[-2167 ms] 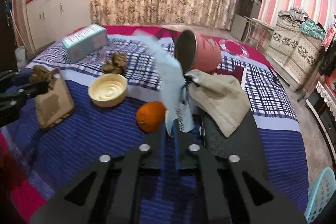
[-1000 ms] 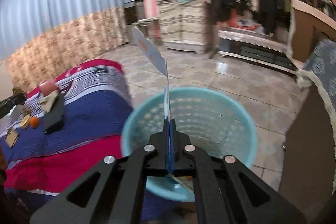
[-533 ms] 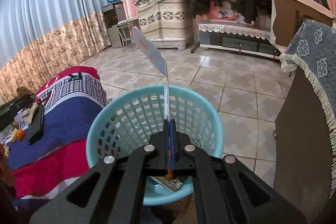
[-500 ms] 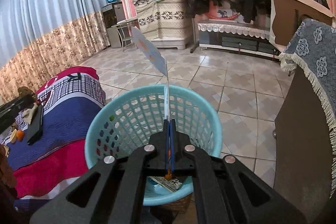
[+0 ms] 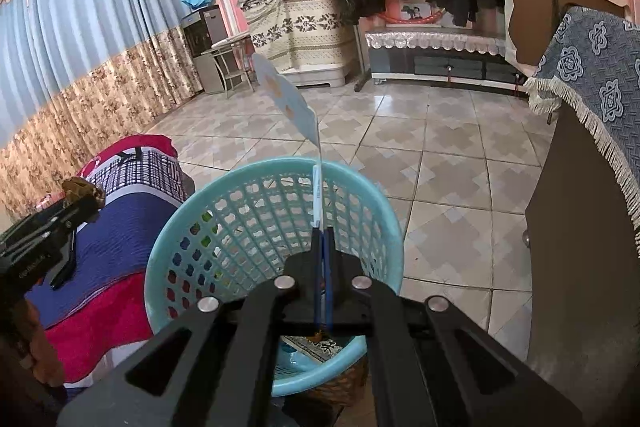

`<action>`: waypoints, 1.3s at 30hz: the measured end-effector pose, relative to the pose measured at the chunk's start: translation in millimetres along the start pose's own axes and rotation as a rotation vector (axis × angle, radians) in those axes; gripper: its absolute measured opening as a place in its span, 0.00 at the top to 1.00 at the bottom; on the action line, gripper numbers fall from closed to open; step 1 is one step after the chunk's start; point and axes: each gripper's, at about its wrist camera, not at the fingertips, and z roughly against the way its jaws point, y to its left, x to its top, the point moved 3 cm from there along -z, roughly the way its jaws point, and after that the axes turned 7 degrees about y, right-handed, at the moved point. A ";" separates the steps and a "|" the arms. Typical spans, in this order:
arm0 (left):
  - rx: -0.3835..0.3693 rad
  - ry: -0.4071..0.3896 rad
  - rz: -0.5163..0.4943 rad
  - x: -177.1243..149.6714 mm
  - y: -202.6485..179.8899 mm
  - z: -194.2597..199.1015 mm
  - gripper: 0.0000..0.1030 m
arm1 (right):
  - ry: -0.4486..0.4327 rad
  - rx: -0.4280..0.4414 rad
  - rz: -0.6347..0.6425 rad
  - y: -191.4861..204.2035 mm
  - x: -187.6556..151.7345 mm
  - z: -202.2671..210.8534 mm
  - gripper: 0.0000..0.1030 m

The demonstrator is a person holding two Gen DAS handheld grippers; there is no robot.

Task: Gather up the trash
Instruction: 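Carry the brown bag and white card over the basket with both tools, then open both tools to drop the brown bag and white card into the basket, then move both tools back over the bed toward the mandarin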

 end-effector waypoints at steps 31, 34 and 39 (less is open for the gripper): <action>0.113 -0.041 0.077 12.0 44.1 3.7 0.07 | 0.048 -0.023 0.096 40.4 -3.9 -18.3 0.98; 0.133 -0.045 0.107 5.0 64.6 16.9 0.06 | 0.062 -0.043 0.135 52.3 -4.8 -21.8 0.97; 0.175 -0.054 0.145 -6.1 96.6 40.2 0.06 | 0.024 -0.068 0.171 65.1 -3.7 -13.2 0.34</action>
